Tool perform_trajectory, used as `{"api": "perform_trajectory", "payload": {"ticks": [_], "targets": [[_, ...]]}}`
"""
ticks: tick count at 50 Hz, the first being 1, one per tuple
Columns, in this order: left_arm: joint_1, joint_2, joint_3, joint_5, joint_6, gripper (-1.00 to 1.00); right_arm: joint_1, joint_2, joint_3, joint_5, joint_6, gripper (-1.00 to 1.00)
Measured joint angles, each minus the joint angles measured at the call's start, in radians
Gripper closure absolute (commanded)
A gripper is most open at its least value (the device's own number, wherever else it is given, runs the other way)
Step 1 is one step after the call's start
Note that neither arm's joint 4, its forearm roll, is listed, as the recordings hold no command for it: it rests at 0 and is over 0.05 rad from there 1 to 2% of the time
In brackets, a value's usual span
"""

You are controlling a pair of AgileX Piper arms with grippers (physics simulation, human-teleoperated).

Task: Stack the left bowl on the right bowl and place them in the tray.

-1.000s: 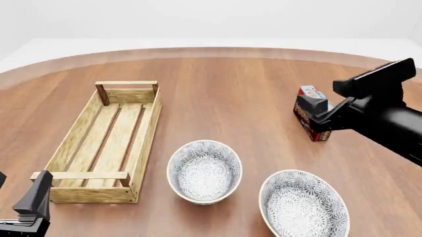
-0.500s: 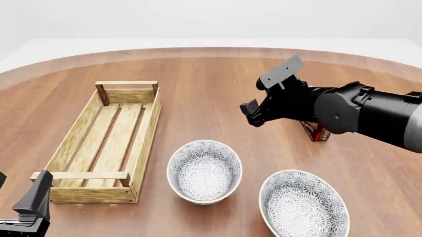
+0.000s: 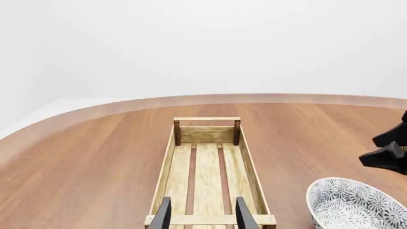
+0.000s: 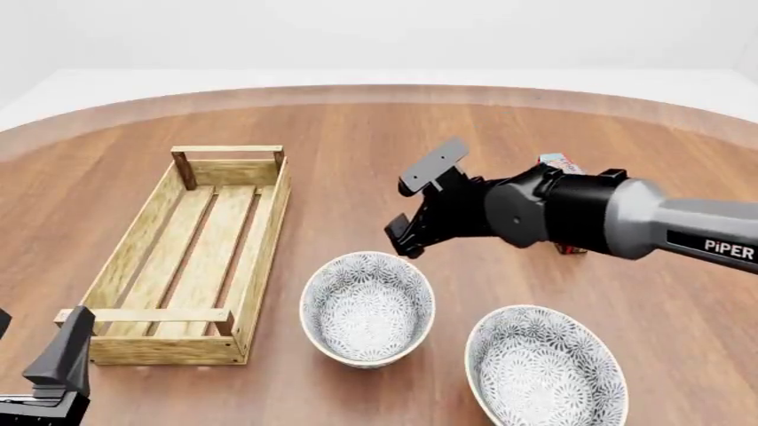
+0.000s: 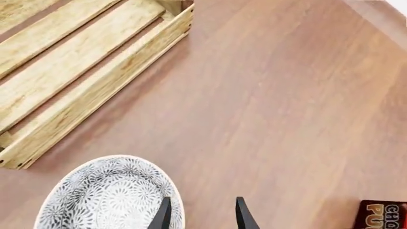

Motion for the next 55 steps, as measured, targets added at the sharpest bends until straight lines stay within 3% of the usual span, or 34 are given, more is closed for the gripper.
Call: {"api": "perform_trajectory", "payload": {"ticks": [21, 55], "targets": [[0.0, 0.0, 0.0, 0.0, 0.0, -1.0, 0.049, 0.092, -0.009, -0.009, 0.02, -1.0], [0.0, 0.0, 0.0, 0.0, 0.0, -1.0, 0.062, 0.177, 0.064, -0.104, 0.069, -1.0]]}}
